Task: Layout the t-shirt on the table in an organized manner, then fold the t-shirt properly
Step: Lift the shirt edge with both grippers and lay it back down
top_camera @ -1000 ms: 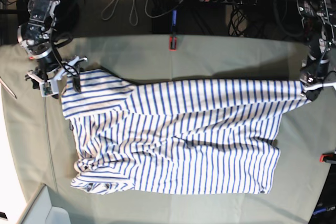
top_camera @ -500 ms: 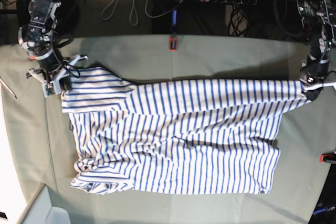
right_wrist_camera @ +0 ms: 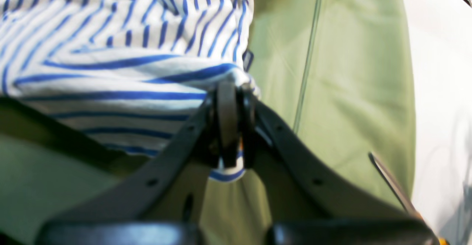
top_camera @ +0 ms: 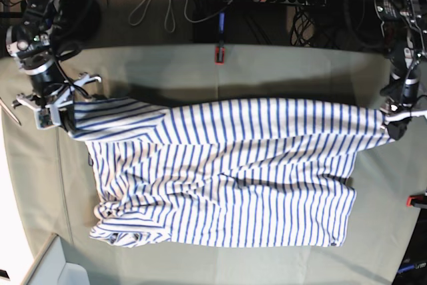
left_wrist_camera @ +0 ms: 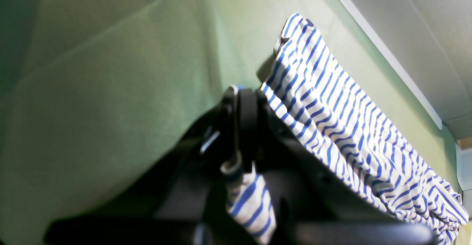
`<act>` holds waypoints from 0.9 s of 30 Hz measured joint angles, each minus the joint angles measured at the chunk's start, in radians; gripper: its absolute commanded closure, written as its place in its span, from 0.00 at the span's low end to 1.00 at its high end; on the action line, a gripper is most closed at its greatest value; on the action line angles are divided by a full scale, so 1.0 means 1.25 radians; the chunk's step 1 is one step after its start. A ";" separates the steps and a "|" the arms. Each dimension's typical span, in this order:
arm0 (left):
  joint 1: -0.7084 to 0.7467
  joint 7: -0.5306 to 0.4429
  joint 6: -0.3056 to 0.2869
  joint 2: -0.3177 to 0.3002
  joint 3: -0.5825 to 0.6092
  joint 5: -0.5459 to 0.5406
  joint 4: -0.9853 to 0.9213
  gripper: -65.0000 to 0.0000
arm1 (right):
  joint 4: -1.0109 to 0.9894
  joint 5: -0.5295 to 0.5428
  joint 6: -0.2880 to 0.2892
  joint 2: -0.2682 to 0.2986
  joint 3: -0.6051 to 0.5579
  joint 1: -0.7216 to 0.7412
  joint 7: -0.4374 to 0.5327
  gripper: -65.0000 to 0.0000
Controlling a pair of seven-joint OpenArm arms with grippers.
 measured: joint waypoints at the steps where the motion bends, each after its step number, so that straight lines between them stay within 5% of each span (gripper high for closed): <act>1: 0.006 -0.001 0.000 -0.001 0.000 0.000 0.000 1.00 | 0.000 0.004 0.000 -0.002 0.012 -0.001 -0.009 1.00; 9: 0.085 0.006 0.000 -0.002 0.000 0.001 0.046 1.00 | 0.032 0.022 0.000 0.001 0.112 -0.019 -0.039 1.00; 16: 0.095 0.009 0.002 -0.001 0.001 0.007 0.069 0.99 | 0.038 0.024 0.000 0.000 0.103 -0.030 -0.047 1.00; 19: 0.015 0.013 0.009 0.001 0.006 0.009 0.032 0.99 | 0.011 0.020 0.000 0.002 0.056 0.011 -0.046 1.00; 27: -0.268 0.194 0.011 -0.002 0.038 0.019 -0.231 0.99 | -0.175 0.012 0.006 0.026 0.052 0.158 -0.042 1.00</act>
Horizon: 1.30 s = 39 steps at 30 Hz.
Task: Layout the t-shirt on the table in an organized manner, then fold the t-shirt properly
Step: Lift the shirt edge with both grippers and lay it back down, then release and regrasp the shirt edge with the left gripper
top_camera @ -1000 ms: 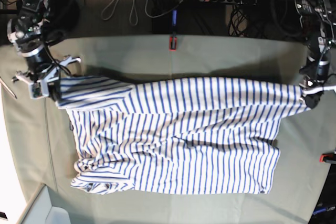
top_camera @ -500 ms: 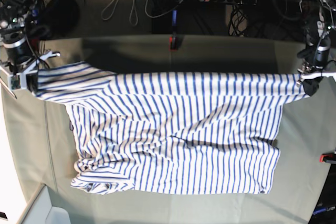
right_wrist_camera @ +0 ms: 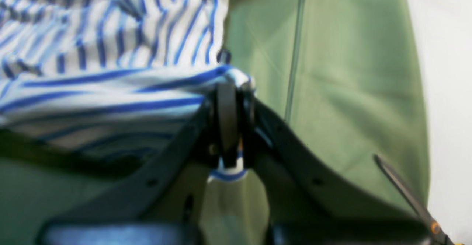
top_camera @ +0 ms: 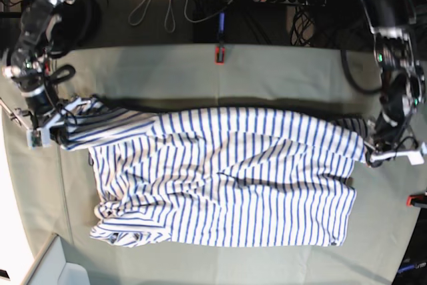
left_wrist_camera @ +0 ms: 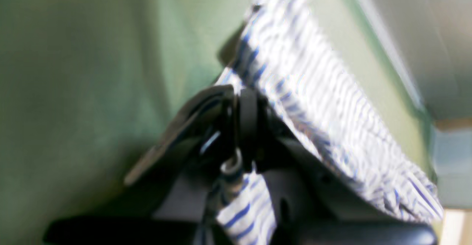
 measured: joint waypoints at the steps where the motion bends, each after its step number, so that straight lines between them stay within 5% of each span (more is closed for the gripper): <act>1: -0.030 0.013 0.000 0.000 -0.001 0.012 -0.038 0.97 | -0.016 -0.001 0.000 0.004 0.002 0.016 -0.001 1.00; 8: -0.190 0.068 -0.004 0.003 -0.002 0.113 -0.196 0.50 | -0.052 0.003 0.000 0.032 -0.002 0.080 -0.003 1.00; 11: -0.172 0.096 -0.010 0.005 -0.002 0.100 -0.173 0.40 | -0.052 0.002 0.001 0.032 -0.001 0.076 -0.006 1.00; 22: 0.049 0.085 -0.012 0.018 -0.015 -0.030 0.132 0.39 | -0.054 0.000 0.000 0.031 0.000 0.075 -0.006 1.00; 28: 0.114 0.090 -0.004 0.080 -0.110 -0.022 0.133 0.39 | -0.055 0.000 0.001 0.027 0.000 0.075 -0.006 1.00; 39: 0.082 0.085 -0.002 0.075 -0.138 -0.019 0.010 0.39 | -0.055 0.000 0.001 0.026 -0.002 0.075 -0.006 1.00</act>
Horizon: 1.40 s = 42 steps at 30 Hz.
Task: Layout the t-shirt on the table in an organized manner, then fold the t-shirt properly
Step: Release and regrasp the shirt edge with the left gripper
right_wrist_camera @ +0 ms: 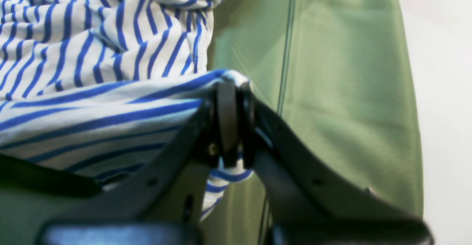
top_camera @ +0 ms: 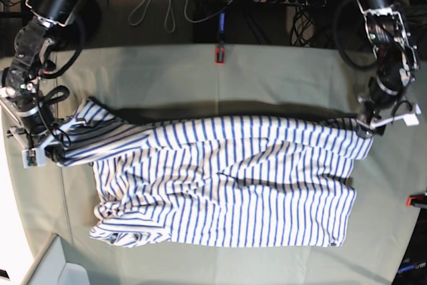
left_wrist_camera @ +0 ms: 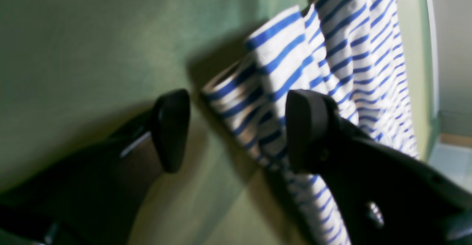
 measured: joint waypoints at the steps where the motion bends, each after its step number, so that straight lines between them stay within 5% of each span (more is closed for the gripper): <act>1: -0.015 0.000 0.000 0.001 0.000 -0.002 -0.007 0.39 | 0.000 0.000 0.000 0.001 0.000 -0.001 0.000 1.00; 14: -0.103 0.000 0.000 0.007 0.071 0.061 -0.024 0.39 | -0.001 0.000 0.000 0.001 0.000 -0.002 0.000 1.00; 42: -0.165 0.001 0.002 0.058 0.064 0.145 -0.025 0.39 | -0.002 0.000 0.000 0.001 0.000 -0.002 0.000 1.00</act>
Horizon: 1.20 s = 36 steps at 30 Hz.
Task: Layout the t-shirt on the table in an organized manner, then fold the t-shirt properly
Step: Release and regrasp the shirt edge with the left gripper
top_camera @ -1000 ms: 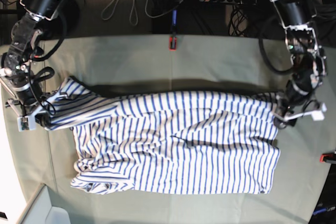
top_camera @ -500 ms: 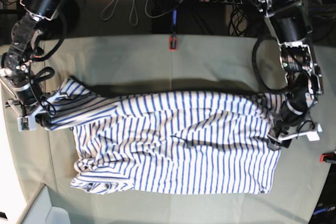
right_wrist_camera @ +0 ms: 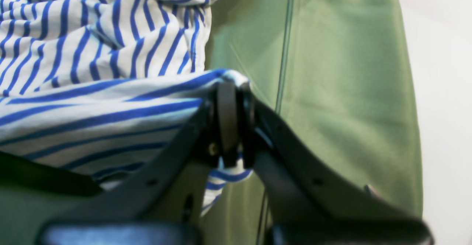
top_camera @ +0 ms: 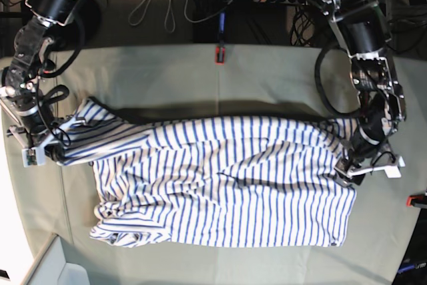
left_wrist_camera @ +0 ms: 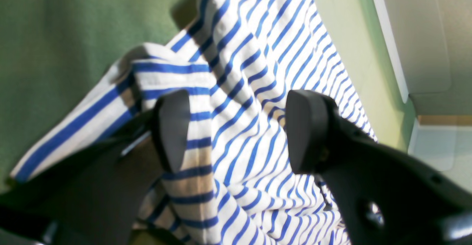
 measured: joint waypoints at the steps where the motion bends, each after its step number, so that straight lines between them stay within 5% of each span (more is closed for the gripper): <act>1: 0.000 -0.001 0.000 0.000 0.003 0.000 -0.005 0.39 | 0.000 0.000 0.000 0.000 0.000 0.000 0.000 1.00; 14: -0.022 -0.001 0.003 -0.004 0.006 0.002 -0.120 0.39 | 0.000 0.000 0.000 0.000 0.000 0.000 0.000 1.00; 17: -0.012 0.003 0.065 -0.024 0.009 -0.004 -0.117 0.39 | 0.000 0.000 0.000 0.000 0.000 0.000 0.000 1.00; 23: 0.031 -0.002 0.072 -0.072 0.000 -0.012 -0.110 0.39 | 0.000 0.000 0.000 0.000 0.000 0.000 0.000 1.00; 36: 0.228 0.005 0.079 -0.092 -0.034 -0.119 0.136 0.39 | -0.006 0.000 0.000 0.000 -0.023 -0.002 0.002 1.00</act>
